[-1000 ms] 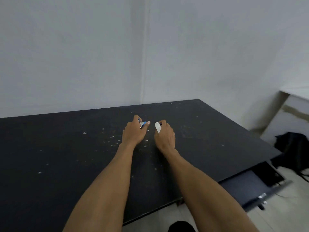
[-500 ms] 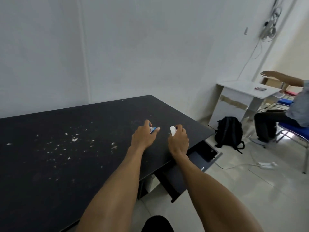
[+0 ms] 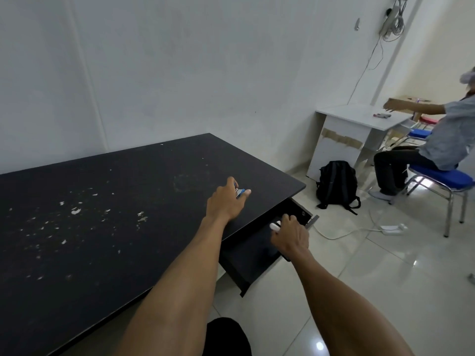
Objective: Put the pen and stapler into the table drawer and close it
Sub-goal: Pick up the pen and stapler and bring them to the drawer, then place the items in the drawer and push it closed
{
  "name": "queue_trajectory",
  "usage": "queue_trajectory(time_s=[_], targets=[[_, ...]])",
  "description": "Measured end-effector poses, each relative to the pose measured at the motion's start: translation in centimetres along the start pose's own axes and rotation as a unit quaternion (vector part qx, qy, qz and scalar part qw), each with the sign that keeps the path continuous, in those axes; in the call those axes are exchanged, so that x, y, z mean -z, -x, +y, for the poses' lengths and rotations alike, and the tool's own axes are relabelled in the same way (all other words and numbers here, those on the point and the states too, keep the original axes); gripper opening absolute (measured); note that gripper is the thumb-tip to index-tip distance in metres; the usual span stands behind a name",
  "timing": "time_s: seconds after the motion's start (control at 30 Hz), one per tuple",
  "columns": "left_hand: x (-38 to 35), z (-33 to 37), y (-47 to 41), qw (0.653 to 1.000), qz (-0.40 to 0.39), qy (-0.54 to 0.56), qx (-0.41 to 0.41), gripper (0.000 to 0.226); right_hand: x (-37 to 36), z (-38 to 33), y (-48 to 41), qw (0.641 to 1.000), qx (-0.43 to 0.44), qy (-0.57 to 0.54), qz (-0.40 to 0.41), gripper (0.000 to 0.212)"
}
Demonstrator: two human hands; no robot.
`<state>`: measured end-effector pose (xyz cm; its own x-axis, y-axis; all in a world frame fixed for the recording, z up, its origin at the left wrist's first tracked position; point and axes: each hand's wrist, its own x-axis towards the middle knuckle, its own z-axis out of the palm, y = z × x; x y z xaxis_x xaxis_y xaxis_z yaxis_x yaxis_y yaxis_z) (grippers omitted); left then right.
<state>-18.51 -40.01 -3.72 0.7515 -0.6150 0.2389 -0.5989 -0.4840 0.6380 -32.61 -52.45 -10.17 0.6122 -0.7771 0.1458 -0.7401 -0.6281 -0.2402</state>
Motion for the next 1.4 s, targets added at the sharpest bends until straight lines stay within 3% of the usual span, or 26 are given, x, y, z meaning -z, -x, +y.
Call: queue_trajectory(time_s=[0.23, 0.57, 0.77, 0.87, 0.97, 1.1, 1.2, 1.4], targets=[[-0.6, -0.2, 0.6, 0.995, 0.024, 0.078, 0.063, 0.041, -2.7, -2.1, -1.1, 0.983, 0.038, 0.006, -0.179, 0.057], [-1.0, -0.1, 0.2, 0.985, 0.043, 0.141, 0.091, 0.04, -3.3, -1.7, -1.9, 0.979, 0.054, 0.054, -0.191, 0.051], [-1.4, 1.7, 0.8, 0.98, 0.026, 0.179, 0.079, 0.039, -3.4, -1.2, -1.9, 0.985, 0.052, 0.006, -0.165, 0.054], [-2.1, 2.7, 1.4, 0.975, 0.011, 0.202, 0.087, 0.039, -3.1, -1.2, -1.9, 0.99, 0.039, -0.097, -0.097, 0.033], [-2.9, 3.7, 1.9, 0.967, -0.017, 0.236, 0.095, 0.039, -1.8, -1.2, -1.1, 0.954, -0.003, -0.3, -0.003, 0.008], [-3.7, 4.7, 2.3, 0.943, 0.003, 0.305, 0.136, 0.031, 1.0, -0.9, -0.4, 0.899, -0.042, -0.416, 0.13, 0.011], [-3.9, 5.3, 2.2, 0.921, 0.008, 0.341, 0.187, 0.031, 2.3, -0.8, -0.9, 0.874, 0.017, -0.477, 0.092, 0.006], [-4.1, 5.7, 2.6, 0.924, -0.002, 0.331, 0.19, 0.042, 3.1, -2.3, -0.6, 0.883, 0.07, -0.456, 0.089, 0.021]])
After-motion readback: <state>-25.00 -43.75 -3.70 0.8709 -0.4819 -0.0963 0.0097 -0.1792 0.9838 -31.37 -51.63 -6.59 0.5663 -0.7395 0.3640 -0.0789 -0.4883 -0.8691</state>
